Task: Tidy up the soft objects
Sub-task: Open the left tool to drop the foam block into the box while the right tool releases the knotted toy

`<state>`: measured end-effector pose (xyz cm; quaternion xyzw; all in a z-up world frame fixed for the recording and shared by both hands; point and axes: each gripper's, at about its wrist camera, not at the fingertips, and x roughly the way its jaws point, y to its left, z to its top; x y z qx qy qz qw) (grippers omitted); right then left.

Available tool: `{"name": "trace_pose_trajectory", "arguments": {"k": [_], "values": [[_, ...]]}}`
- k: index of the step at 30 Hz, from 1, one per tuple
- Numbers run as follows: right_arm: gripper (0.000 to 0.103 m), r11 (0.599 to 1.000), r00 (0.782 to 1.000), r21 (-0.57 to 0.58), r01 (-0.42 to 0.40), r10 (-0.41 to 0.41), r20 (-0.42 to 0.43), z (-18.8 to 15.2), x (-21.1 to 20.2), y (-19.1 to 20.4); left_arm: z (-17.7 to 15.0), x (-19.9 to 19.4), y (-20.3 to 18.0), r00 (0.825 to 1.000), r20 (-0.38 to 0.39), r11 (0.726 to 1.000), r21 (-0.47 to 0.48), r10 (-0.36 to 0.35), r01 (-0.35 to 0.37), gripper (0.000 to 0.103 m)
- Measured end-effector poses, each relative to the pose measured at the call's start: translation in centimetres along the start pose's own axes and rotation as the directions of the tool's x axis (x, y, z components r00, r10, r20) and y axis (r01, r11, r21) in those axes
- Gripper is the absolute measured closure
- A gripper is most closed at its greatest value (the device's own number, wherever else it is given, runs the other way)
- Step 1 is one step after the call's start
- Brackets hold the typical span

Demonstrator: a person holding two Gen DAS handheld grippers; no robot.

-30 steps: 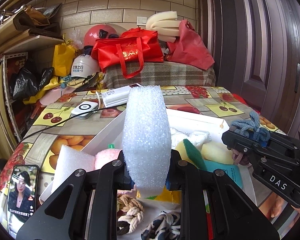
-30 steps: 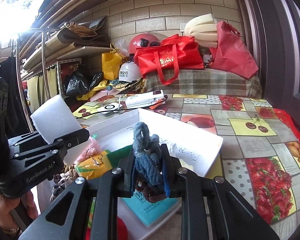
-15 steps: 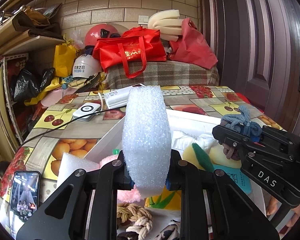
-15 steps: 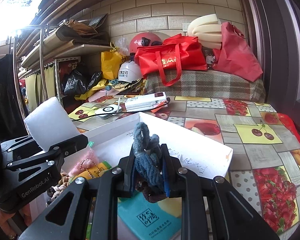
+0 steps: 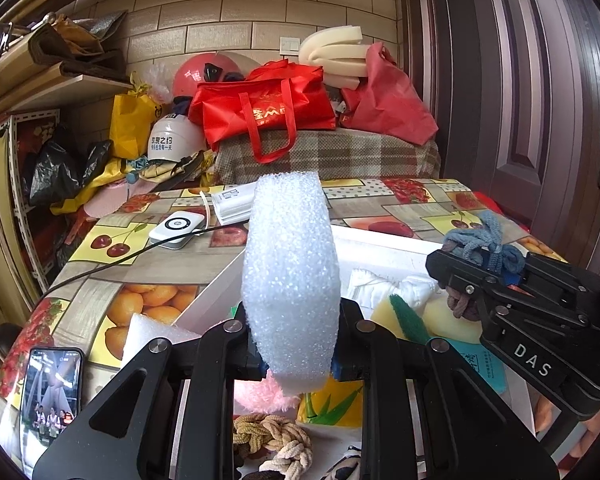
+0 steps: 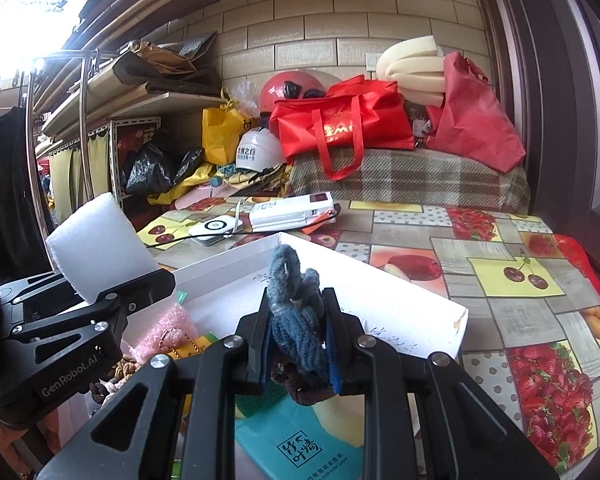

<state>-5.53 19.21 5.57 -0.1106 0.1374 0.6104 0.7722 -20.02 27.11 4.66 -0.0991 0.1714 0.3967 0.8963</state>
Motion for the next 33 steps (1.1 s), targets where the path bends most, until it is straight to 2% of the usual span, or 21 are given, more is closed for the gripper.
{"name": "trace_pose_trajectory", "arguments": {"k": [2,3,4,6,7,8,9,16,23,27,33], "values": [[0.076,1.000,1.000,-0.002,0.005,-0.005,0.014,0.0,-0.2,0.0,0.0,0.0,0.2,1.000,0.001,1.000,-0.009,0.001,-0.001,0.046],[0.069,1.000,1.000,-0.003,0.008,-0.008,0.020,0.0,-0.3,0.0,0.0,0.0,0.3,1.000,0.000,1.000,-0.015,0.003,-0.003,0.015],[0.062,1.000,1.000,-0.003,0.013,-0.013,0.026,0.0,-0.4,0.0,0.0,0.0,0.4,1.000,-0.001,1.000,-0.021,0.007,-0.007,0.007],[0.039,0.999,0.998,0.031,0.045,-0.046,0.047,0.0,-0.8,-0.6,-0.1,-0.2,0.7,0.999,0.007,0.999,-0.035,0.031,-0.031,0.002],[0.032,0.997,0.997,0.053,0.055,-0.057,0.051,0.0,-0.9,-1.1,-0.1,-0.4,1.0,0.999,0.017,0.998,-0.050,0.035,-0.034,0.000],[0.021,0.995,0.997,0.078,0.060,-0.064,0.052,-0.1,-0.9,-1.6,-0.1,-0.6,1.3,0.999,0.024,0.998,-0.065,0.030,-0.029,0.000],[0.017,0.994,0.997,0.101,0.052,-0.058,0.053,-0.1,-1.0,-2.0,-0.1,-0.7,1.6,0.999,0.029,0.997,-0.077,0.031,-0.029,0.000],[0.015,0.992,0.996,0.120,0.045,-0.054,0.068,0.0,-1.3,-2.3,-0.2,-1.2,1.3,0.998,0.049,0.997,-0.066,0.051,-0.047,0.000],[0.000,0.983,0.995,0.176,0.047,-0.062,0.084,-0.1,-1.8,-3.2,-0.3,-1.5,1.3,0.997,0.062,0.997,-0.062,0.046,-0.042,0.000],[0.000,0.983,0.994,0.179,0.036,-0.054,0.097,-0.4,-2.6,-3.1,-0.3,-1.6,1.1,0.997,0.062,0.997,-0.056,0.055,-0.052,0.000],[0.000,0.992,0.988,0.120,0.038,-0.055,0.144,-0.8,-4.6,-2.0,-0.6,-2.4,0.5,0.996,0.073,0.997,-0.051,0.057,-0.053,0.000]]}}
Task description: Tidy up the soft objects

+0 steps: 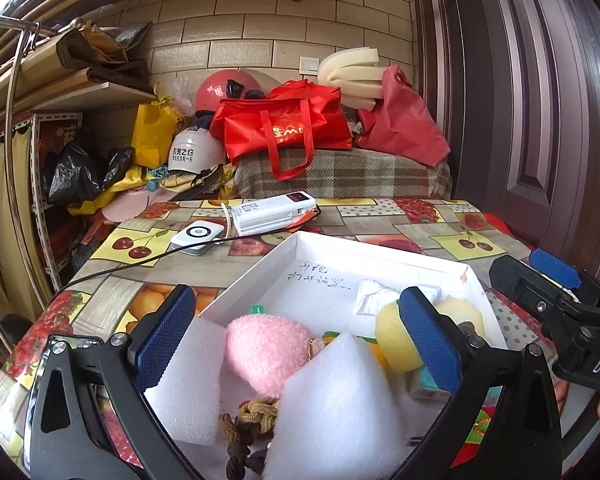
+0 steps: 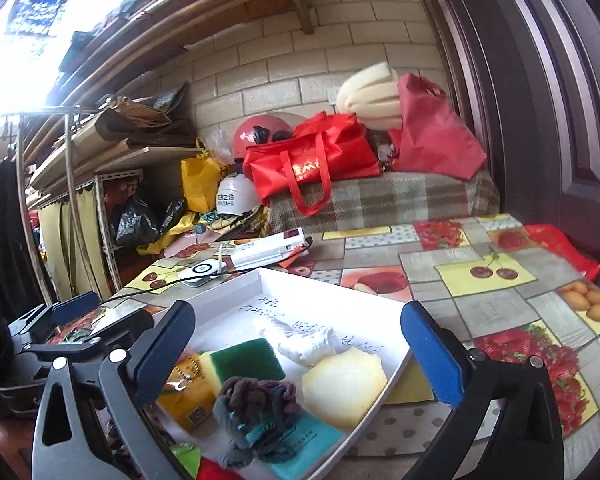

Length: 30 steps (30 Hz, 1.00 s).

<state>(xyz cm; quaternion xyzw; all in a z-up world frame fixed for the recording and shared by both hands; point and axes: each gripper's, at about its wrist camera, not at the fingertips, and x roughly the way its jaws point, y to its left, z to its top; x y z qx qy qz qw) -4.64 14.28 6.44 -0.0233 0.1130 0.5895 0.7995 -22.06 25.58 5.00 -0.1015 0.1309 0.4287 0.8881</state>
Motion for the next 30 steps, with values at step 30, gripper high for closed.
{"name": "trace_pose_trajectory", "arguments": {"k": [30], "values": [[0.000,0.977,0.968,0.004,0.215,-0.213,0.130,-1.5,-14.5,-3.5,-3.9,-7.6,-8.0,0.970,-0.154,0.979,0.108,0.189,-0.174,0.000]]}}
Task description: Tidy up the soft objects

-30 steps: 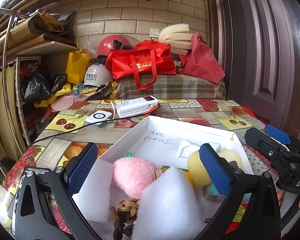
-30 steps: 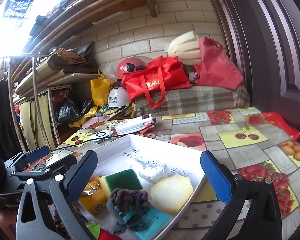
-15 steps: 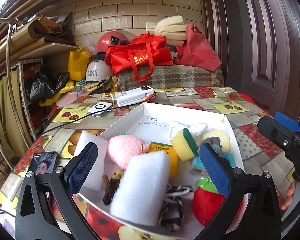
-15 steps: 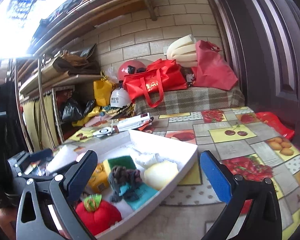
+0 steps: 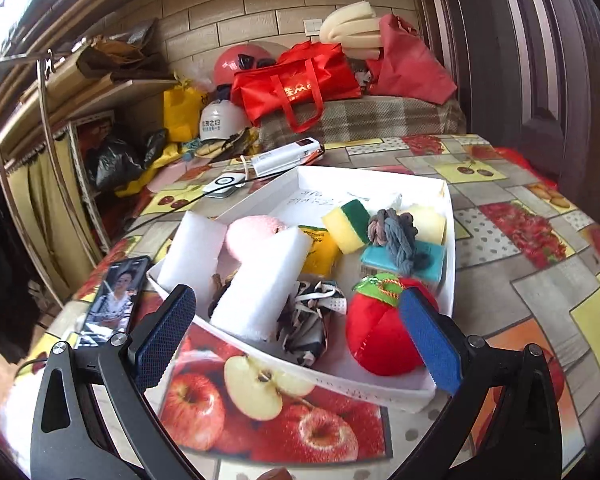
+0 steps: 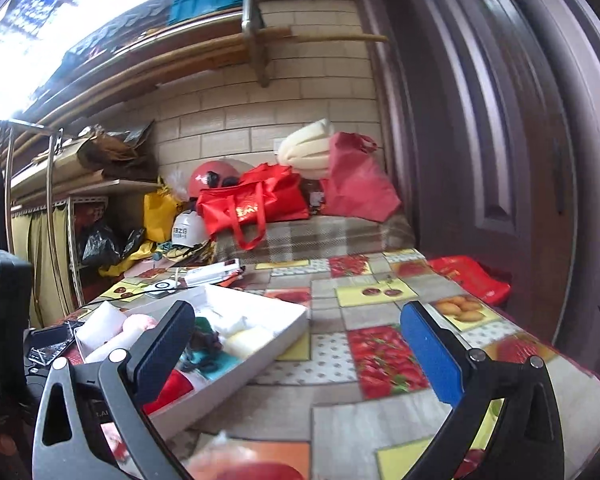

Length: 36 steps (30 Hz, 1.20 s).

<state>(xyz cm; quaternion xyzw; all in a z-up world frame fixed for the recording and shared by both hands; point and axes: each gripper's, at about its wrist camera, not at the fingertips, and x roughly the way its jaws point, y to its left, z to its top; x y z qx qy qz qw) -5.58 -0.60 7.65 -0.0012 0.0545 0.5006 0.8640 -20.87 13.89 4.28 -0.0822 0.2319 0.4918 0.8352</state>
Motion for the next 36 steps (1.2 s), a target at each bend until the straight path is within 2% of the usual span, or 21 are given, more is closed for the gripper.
{"name": "trace_pose_trajectory", "arguments": {"k": [2,7,11,14,20,24,30,36], "values": [[0.000,1.000,0.999,0.010,0.027,-0.026,-0.018,-0.3,-0.6,-1.1,-0.2,-0.5,-0.5,1.000,0.002,0.999,0.018,0.027,-0.027,0.000],[0.000,0.995,0.996,0.055,0.089,-0.088,-0.010,-0.3,-1.6,-3.8,-0.5,-3.2,-1.2,0.992,0.122,0.999,0.025,0.027,-0.030,0.000],[0.000,0.991,0.996,0.093,0.092,-0.092,0.004,-0.4,-2.1,-4.9,-0.5,-4.7,-1.5,0.982,0.189,1.000,-0.004,0.009,-0.008,0.000],[0.000,0.987,0.988,0.055,0.152,-0.150,-0.028,-0.5,-1.6,-4.7,-0.4,-5.0,-1.5,0.978,0.210,1.000,-0.023,-0.001,0.005,0.000],[0.000,0.993,0.993,0.032,0.118,-0.118,-0.005,-0.6,-2.4,-4.4,-0.3,-3.1,-1.6,0.992,0.104,0.996,-0.041,-0.071,0.076,0.000],[0.000,0.994,0.994,0.023,0.105,-0.105,0.003,-0.6,-2.5,-4.3,-0.3,-2.1,-1.6,0.996,0.052,0.996,-0.055,-0.067,0.070,0.000],[0.000,0.994,0.994,0.022,0.105,-0.105,0.002,-0.6,-2.4,-4.3,-0.3,-1.6,-1.6,0.998,0.019,0.996,-0.058,-0.065,0.067,0.000],[0.000,0.994,0.995,0.027,0.103,-0.103,0.000,-0.6,-2.4,-4.3,-0.3,-1.8,-1.9,0.999,0.024,0.999,-0.038,-0.038,0.039,0.000]]}}
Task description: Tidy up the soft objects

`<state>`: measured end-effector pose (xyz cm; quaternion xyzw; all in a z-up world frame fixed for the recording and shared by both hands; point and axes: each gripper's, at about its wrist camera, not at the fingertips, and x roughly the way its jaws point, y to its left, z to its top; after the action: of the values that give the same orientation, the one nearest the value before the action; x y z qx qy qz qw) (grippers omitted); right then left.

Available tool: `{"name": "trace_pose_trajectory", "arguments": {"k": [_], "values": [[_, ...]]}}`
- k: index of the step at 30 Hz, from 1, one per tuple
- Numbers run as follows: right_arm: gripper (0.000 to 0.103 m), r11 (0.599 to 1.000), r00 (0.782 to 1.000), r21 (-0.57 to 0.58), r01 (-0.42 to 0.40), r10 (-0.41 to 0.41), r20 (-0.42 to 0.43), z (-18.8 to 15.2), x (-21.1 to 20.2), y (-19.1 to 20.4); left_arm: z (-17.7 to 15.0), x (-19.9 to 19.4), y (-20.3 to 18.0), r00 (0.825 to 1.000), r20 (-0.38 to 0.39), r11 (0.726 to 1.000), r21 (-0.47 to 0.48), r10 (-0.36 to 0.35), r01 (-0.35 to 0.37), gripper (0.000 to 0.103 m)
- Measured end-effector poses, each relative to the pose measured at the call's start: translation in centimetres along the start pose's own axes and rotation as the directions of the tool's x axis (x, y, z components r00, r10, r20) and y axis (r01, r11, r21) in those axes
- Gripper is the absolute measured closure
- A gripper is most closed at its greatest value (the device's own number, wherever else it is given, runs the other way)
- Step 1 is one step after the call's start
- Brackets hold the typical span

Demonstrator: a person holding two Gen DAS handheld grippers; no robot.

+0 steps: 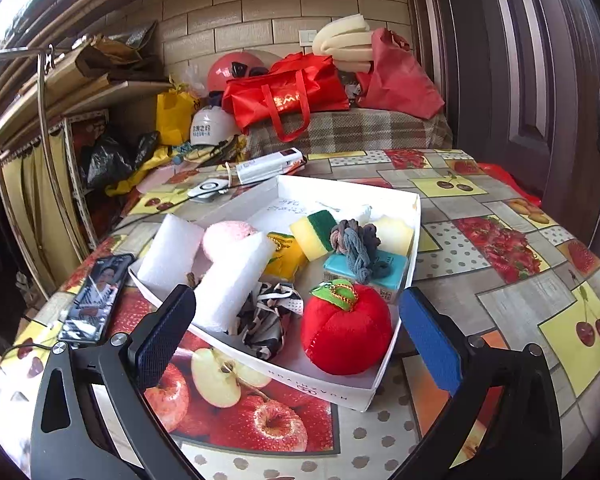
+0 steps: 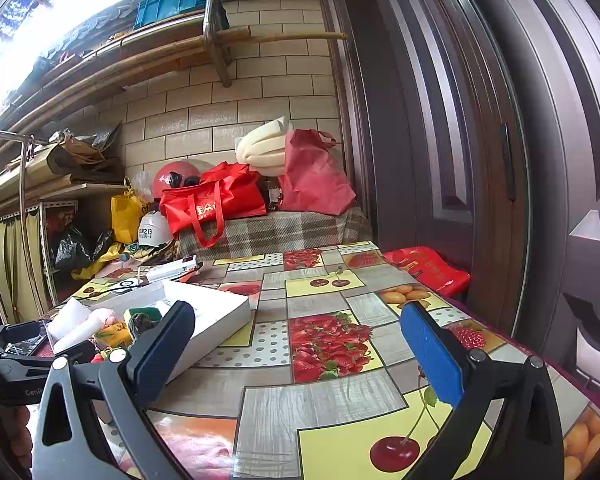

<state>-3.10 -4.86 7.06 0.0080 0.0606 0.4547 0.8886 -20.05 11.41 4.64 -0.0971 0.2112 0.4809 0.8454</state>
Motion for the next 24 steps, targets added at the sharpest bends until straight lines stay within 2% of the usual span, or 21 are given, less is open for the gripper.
{"name": "trace_pose_trajectory", "arguments": {"k": [3,6,13,24], "values": [[0.000,1.000,1.000,0.009,-0.003,0.003,-0.004,-0.1,0.0,0.0,0.1,-0.6,-0.5,0.999,0.030,0.999,0.028,0.025,-0.025,0.000],[0.000,1.000,1.000,0.010,-0.003,0.003,-0.005,-0.1,0.1,0.0,0.1,-1.1,-0.9,0.998,0.054,0.999,0.046,0.019,-0.022,0.000],[0.000,1.000,1.000,0.013,-0.015,0.015,-0.008,-0.2,0.0,0.1,0.1,0.2,-1.7,0.999,-0.027,0.997,0.067,-0.022,0.023,0.000],[0.000,0.999,0.999,0.025,-0.022,0.022,-0.023,-0.2,0.3,0.1,0.0,0.1,-2.3,1.000,-0.016,0.996,0.093,0.009,-0.008,0.000]]}}
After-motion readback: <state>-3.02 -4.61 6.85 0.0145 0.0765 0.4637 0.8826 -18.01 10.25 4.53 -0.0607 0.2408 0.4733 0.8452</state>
